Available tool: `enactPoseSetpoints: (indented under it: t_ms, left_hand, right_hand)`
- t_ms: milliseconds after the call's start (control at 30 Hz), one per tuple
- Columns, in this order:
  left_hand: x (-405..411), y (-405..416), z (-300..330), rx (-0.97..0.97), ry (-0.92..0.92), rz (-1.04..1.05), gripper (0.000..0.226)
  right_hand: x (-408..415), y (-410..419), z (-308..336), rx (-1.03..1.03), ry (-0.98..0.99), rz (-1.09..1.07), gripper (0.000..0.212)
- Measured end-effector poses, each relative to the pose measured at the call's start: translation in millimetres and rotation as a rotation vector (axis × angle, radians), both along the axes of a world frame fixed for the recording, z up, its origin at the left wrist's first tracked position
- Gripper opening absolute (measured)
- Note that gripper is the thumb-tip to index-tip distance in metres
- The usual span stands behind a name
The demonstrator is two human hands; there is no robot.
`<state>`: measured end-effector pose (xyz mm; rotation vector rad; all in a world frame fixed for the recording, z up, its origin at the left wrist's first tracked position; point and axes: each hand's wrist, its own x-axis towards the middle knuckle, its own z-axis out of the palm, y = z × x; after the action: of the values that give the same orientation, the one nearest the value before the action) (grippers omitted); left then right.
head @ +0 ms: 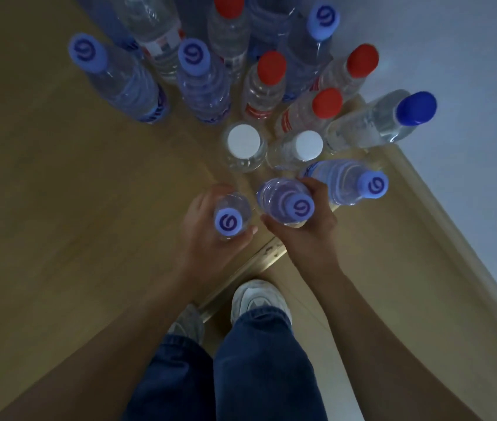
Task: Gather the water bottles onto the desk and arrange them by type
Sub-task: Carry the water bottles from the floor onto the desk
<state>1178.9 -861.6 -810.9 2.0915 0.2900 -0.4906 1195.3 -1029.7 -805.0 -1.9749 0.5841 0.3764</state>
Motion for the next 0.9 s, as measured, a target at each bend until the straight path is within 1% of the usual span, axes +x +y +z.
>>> enactPoseSetpoints:
  t_ms: [33, 100, 167, 233, 333, 500, 633, 700, 833, 900]
  left_hand:
    - [0, 1, 5, 0.039, 0.009, 0.004, 0.050]
    - [4, 4, 27, 0.023, 0.053, 0.086, 0.061]
    - [4, 10, 54, -0.006, 0.062, 0.106, 0.062]
    - [5, 14, 99, -0.010, 0.050, 0.131, 0.055]
    - [5, 22, 175, -0.018, 0.035, 0.125, 0.045]
    - [6, 35, 307, -0.036, 0.014, 0.091, 0.046]
    - [13, 37, 406, -0.086, -0.066, 0.029, 0.048]
    - [14, 38, 447, -0.112, -0.126, -0.059, 0.047]
    - [7, 38, 520, -0.094, -0.251, -0.200, 0.052]
    - [2, 36, 558, -0.102, -0.237, -0.244, 0.059]
  right_hand:
    - [0, 0, 6, -0.015, 0.004, -0.009, 0.058]
    - [-3, 2, 24, -0.025, 0.007, -0.036, 0.058]
    - [-8, 5, 53, -0.022, 0.006, -0.058, 0.060]
    - [-16, 6, 91, -0.013, -0.003, -0.074, 0.061]
    - [-26, 10, 162, -0.053, 0.016, -0.044, 0.061]
    - [-39, 18, 290, -0.037, 0.044, -0.072, 0.060]
    - [-52, 23, 382, -0.021, -0.004, -0.148, 0.059]
    - [-59, 27, 422, -0.037, -0.030, -0.183, 0.061]
    - [-75, 35, 492, -0.046, -0.102, -0.271, 0.062]
    - [-87, 39, 529, -0.033, -0.143, -0.320, 0.061]
